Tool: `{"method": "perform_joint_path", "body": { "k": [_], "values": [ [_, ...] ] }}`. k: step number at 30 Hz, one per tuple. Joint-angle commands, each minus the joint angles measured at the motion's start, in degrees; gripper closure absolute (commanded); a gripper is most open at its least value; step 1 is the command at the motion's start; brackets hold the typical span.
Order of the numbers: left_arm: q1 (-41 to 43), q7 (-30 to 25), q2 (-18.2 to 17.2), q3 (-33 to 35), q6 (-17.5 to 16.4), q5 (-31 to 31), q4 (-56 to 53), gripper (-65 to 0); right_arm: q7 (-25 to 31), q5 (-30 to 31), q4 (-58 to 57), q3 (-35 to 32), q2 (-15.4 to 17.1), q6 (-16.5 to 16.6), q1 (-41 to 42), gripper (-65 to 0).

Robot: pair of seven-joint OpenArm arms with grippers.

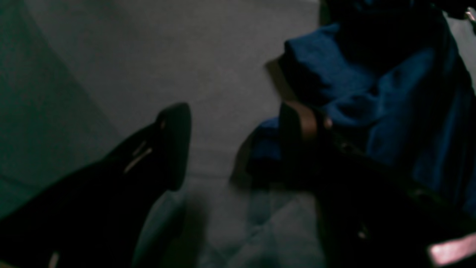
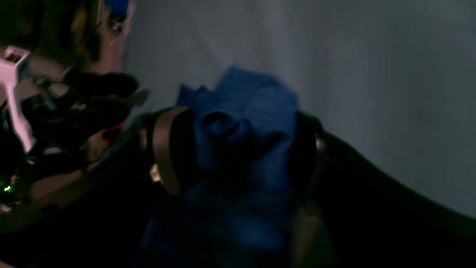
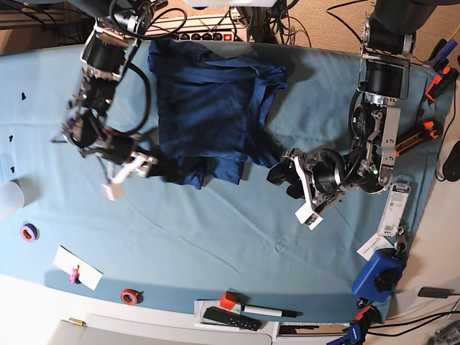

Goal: Layout the t-shirt on the table in an organized manner, then fold the t-shirt properly
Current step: 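Tuck and smooth the shirt edge with the right gripper, then grasp the shirt's side with the left gripper and lift it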

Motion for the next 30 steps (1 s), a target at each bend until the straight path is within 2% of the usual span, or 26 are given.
{"method": "perform_joint_path", "body": {
  "k": [1, 5, 7, 8, 11, 12, 13, 14, 17, 22, 26, 30],
  "values": [
    [-1.4, -1.18, -0.33, -0.22, -0.2, -0.96, 0.92, -37.3, 0.46, 1.64, 0.11, -1.14, 0.57, 0.37, 1.11, -38.3],
    [-1.4, -0.48, -0.33, -0.22, 0.0, -0.98, 0.92, -37.3, -0.5, -0.07, -0.81, -5.29, 0.59, 0.33, 0.5, -38.2],
    [-1.42, 1.57, -0.33, -0.22, 0.42, -1.27, 0.92, -37.3, -1.51, -1.18, -0.81, -6.67, 0.59, 0.37, 0.46, -37.5],
    [-1.4, 3.45, -0.37, -0.22, 0.31, -2.23, 0.92, -37.3, -1.95, -1.57, -0.81, -7.21, 0.61, 0.42, 0.5, -33.7],
    [-1.4, 12.96, -1.51, -0.22, -0.26, -10.14, 0.92, -37.3, -2.16, -1.95, -0.81, -7.93, 0.59, 0.55, 0.5, -8.2],
    [-1.38, 16.17, -2.19, -0.24, -0.26, -14.1, 0.92, -37.4, -2.14, -1.95, -0.81, -7.93, 0.59, 0.63, 0.55, -2.5],
    [-1.25, 18.84, -3.08, -0.22, -0.22, -18.36, 0.92, -37.4, -2.1, -1.97, -0.81, -7.91, 0.59, 0.87, 0.55, 0.0],
    [-1.18, 21.0, -4.09, -0.22, -0.26, -22.62, 0.92, -37.4, -2.1, -1.99, -0.81, -7.91, 0.59, 1.27, 0.55, 0.0],
    [0.63, 20.39, -7.91, -0.22, -0.42, -27.91, 0.92, -38.3, -2.12, -2.38, -0.81, -7.91, 0.61, 1.97, 0.52, 0.0],
    [7.78, 21.35, -12.44, -0.22, -1.2, -35.04, 0.92, -47.9, -2.03, -3.23, -0.81, -7.89, 0.59, 2.03, 0.55, 0.0],
    [14.23, 21.94, -12.35, -0.22, -2.08, -38.18, 0.92, -48.1, -1.86, -3.21, -0.81, -7.89, 0.59, 2.05, 0.55, 0.0],
    [17.97, 21.97, -10.43, -0.2, -2.19, -38.73, 0.94, -48.1, -1.88, -3.21, -0.81, -7.87, 0.59, 2.08, 0.5, 0.0]
  ]
}}
